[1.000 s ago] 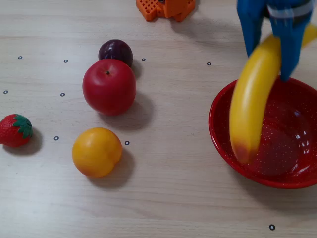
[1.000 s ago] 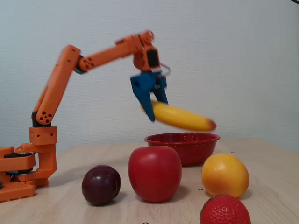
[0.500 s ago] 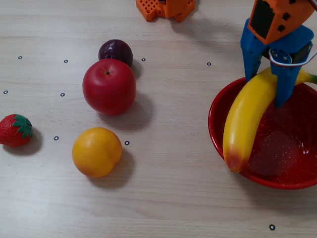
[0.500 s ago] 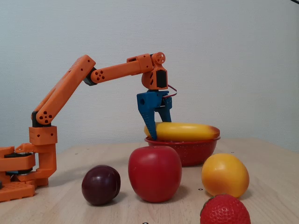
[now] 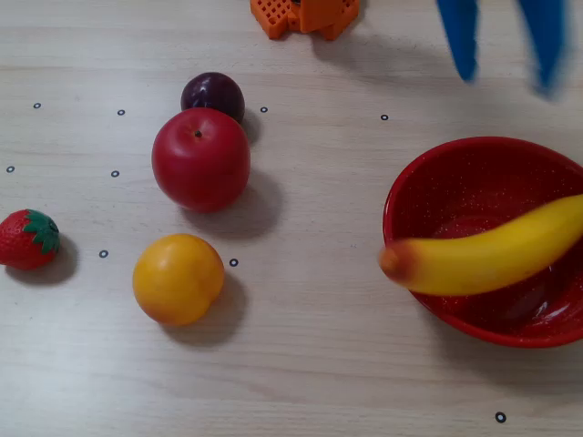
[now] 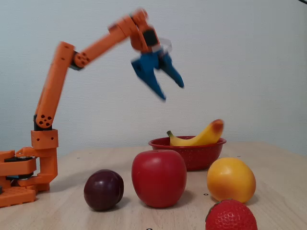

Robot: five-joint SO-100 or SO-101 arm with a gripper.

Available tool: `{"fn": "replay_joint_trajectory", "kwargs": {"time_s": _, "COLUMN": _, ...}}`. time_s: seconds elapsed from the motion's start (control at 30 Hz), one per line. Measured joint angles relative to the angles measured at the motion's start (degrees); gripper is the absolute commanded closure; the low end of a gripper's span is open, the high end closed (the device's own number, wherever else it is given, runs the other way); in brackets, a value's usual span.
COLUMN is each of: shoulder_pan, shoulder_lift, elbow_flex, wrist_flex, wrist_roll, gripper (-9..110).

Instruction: Put the banana in the red bowl.

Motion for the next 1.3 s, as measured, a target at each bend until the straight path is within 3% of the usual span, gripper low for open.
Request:
{"fn": "replay_joint_trajectory", "kwargs": {"time_s": 0.2, "shoulder_pan": -5.89, "shoulder_lift": 15.12, "elbow_flex": 7.03, "wrist_flex": 0.00, "wrist_roll": -0.88, "gripper": 101}}
{"fn": "replay_joint_trajectory", "kwargs": {"time_s": 0.6, "shoulder_pan": -12.92, "shoulder_lift": 47.02, "elbow_flex": 42.28, "wrist_flex": -1.49, "wrist_roll": -8.96, "gripper": 101}}
{"fn": "replay_joint_trajectory", "kwargs": {"time_s": 1.07, "shoulder_pan": -15.29, "shoulder_lift": 71.72, "elbow_flex": 86.92, "wrist_flex": -27.51, "wrist_roll": -20.04, "gripper": 101}}
{"fn": "replay_joint_trajectory", "kwargs": {"time_s": 1.3, "shoulder_pan": -17.49, "shoulder_lift": 80.77, "elbow_flex": 111.18, "wrist_flex": -47.37, "wrist_roll": -25.49, "gripper": 101}}
